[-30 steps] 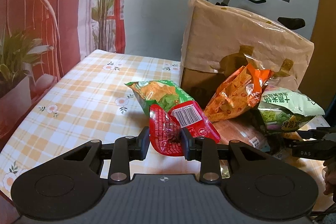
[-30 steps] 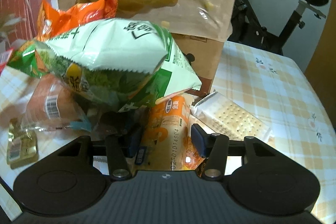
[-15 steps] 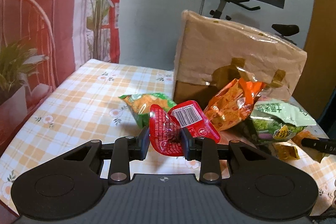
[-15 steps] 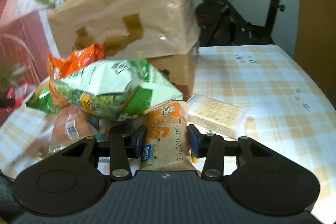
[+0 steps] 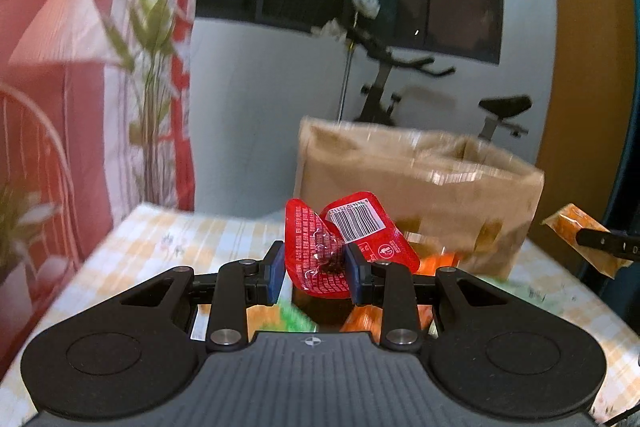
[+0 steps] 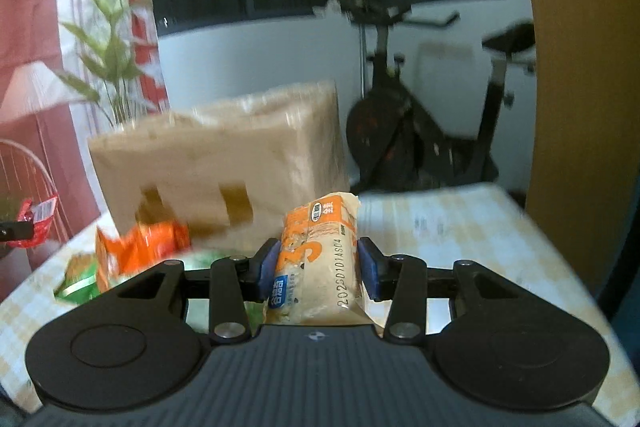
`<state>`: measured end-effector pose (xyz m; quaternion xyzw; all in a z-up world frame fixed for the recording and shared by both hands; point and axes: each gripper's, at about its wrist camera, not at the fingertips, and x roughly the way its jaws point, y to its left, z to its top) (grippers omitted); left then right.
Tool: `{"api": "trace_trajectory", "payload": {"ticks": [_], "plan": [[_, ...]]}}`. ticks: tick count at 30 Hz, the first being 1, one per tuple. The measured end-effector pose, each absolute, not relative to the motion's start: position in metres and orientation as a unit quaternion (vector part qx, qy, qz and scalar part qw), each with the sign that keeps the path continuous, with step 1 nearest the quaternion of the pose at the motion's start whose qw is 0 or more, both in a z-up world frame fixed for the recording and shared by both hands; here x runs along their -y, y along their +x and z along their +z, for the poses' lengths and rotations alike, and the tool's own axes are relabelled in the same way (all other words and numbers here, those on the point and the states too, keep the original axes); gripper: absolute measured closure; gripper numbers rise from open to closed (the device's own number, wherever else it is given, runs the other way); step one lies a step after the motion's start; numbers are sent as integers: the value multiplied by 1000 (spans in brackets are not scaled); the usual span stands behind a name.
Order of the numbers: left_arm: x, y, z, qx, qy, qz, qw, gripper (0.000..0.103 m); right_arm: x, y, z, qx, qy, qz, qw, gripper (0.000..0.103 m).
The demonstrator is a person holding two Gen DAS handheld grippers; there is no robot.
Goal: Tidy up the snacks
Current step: 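Carry both packets over the box and open both grippers to drop them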
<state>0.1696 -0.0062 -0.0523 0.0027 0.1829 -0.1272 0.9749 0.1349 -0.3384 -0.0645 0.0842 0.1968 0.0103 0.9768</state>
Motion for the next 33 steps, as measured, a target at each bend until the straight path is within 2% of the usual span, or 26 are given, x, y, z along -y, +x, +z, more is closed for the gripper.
{"api": "trace_trajectory", "payload": {"ticks": [7,14,22,28,29,30,32,33], "plan": [[28,198,-20,-136,5,-142,981,70,325,153,-23,-126,39,40,991,58],[60,255,2,-128,12,-172,977,70,312,209,2,-104,39,92,989,58],[94,318,-10,-168,42,-169,970,70,285,293,-7,-158,-7,120,980,58],[100,337,-23,-205,60,-176,961,68,277,321,-17,-210,-15,105,972,58],[98,337,-25,-211,55,-172,961,63,279,322,-18,-216,-8,103,971,58],[95,338,-26,-215,49,-169,961,53,281,323,-19,-224,1,102,969,58],[89,338,-27,-219,37,-159,962,44,285,321,-21,-230,11,99,968,57],[86,337,-27,-220,34,-154,963,44,287,321,-21,-232,12,97,968,53]]}}
